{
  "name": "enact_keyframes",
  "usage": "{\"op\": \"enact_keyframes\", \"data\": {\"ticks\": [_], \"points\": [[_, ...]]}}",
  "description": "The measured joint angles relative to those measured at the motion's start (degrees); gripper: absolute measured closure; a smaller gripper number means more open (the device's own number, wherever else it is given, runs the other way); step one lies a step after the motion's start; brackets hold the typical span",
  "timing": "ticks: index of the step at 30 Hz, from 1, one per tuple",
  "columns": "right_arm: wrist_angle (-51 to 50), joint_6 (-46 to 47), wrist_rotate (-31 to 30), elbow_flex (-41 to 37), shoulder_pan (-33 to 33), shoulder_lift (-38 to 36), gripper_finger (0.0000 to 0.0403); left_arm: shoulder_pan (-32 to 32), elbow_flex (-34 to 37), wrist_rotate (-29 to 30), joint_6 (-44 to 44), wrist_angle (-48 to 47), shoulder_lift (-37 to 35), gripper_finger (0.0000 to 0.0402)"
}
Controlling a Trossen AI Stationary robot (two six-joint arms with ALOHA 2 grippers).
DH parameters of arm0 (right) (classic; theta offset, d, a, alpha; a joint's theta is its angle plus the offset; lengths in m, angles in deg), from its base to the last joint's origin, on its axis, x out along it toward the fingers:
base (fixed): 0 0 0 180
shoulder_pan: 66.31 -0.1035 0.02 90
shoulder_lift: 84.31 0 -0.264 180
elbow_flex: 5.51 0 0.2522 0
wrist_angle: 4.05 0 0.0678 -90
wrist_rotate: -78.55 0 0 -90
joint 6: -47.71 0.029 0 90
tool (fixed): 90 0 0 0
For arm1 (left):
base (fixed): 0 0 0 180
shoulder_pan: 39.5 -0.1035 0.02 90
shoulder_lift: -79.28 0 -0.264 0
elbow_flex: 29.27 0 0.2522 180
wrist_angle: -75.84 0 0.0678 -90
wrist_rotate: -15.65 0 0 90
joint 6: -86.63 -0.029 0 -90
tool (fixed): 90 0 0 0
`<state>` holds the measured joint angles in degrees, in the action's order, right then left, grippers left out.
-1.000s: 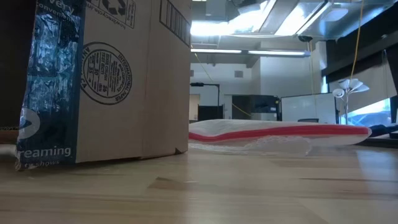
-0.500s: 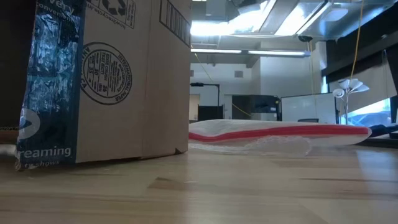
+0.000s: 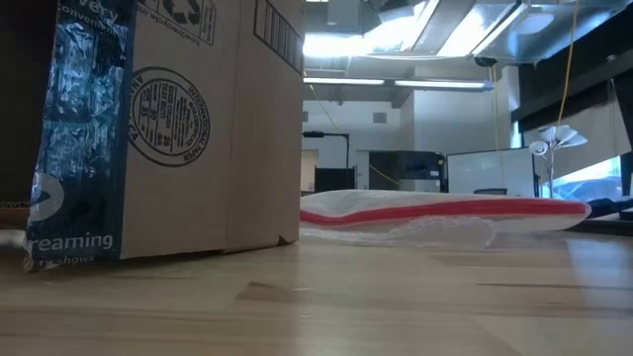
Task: Unpack boxes
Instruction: Break down the cardboard box with the gray cutter until it is fully flat
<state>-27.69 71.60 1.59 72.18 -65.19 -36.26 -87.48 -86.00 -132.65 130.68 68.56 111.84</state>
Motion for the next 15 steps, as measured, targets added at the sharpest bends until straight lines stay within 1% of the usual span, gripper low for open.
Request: {"op": "enact_keyframes", "data": {"ticks": [3, 5, 7, 11, 13, 15], "points": [[18.22, 4.30, 1.54, -10.63, 0.00, 0.68, 0.0278, 2.89, 1.01, 1.65, 4.48, 8.01, 2.73, 0.0245], [30.57, 6.95, 1.99, -15.94, 0.00, 3.74, 0.0278, 5.55, 1.26, 2.47, 5.87, 10.85, 5.07, 0.0245], [41.20, 9.15, 2.74, -19.19, 0.00, 7.64, 0.0278, 8.48, 1.27, 3.36, 5.84, 12.26, 7.50, 0.0245], [53.30, 10.43, 5.15, -19.21, 0.00, 16.42, 0.0278, 13.48, 1.30, 4.56, 5.59, 15.97, 11.86, 0.0245], [56.49, 10.79, 6.94, -17.18, 0.02, 20.61, 0.0278, 15.24, 1.27, 4.68, 5.70, 18.02, 13.60, 0.0245], [57.16, 11.29, 9.94, -14.36, 0.03, 24.72, 0.0278, 16.77, 1.26, 4.75, 5.70, 19.69, 15.60, 0.0245]]}}
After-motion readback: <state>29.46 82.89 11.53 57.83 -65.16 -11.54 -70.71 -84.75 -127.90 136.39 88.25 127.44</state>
